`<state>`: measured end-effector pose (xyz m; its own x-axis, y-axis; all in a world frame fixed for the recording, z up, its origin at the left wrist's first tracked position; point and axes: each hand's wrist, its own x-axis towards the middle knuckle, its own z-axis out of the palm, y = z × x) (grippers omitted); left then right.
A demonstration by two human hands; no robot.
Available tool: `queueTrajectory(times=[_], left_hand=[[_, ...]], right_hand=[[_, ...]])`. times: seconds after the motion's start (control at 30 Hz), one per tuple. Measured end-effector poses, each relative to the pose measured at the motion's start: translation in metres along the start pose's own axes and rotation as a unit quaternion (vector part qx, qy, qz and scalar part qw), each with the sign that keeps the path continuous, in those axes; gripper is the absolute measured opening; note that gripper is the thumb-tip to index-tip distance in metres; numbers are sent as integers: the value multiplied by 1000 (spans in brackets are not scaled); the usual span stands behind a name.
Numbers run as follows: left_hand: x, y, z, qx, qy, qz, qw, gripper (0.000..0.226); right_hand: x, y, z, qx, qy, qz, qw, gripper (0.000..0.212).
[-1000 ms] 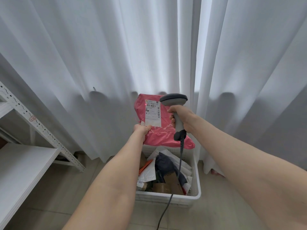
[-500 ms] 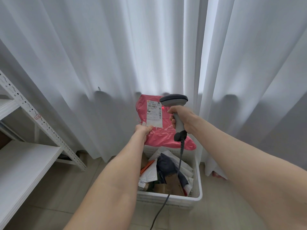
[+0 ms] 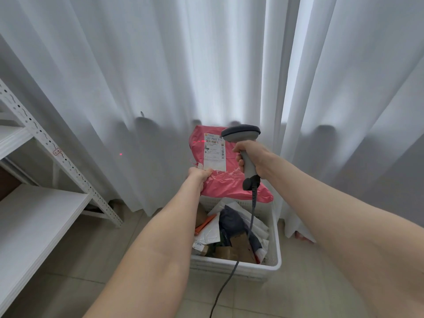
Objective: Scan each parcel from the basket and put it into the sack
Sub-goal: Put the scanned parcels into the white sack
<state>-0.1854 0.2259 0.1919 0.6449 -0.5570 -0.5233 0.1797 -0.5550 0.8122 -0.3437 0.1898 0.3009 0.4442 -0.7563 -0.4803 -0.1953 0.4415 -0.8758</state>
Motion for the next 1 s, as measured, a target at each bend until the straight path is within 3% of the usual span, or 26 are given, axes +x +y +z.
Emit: queueTrajectory(times=[0.37, 0.53, 0.73, 1.0], left_hand=[[-15, -19, -44, -33, 39, -27, 998, 63], [-37, -45, -83, -66, 78, -48, 994, 52], [-97, -95, -140, -88, 168, -79, 979, 41], [-188, -186, -229, -154, 302, -112, 934, 39]], right_hand=[[7, 22, 35, 6, -33, 14, 999, 4], [2, 40, 58, -2, -81, 24, 996, 11], [-28, 79, 102, -21, -174, 34, 984, 7], [-90, 147, 193, -82, -286, 52, 953, 8]])
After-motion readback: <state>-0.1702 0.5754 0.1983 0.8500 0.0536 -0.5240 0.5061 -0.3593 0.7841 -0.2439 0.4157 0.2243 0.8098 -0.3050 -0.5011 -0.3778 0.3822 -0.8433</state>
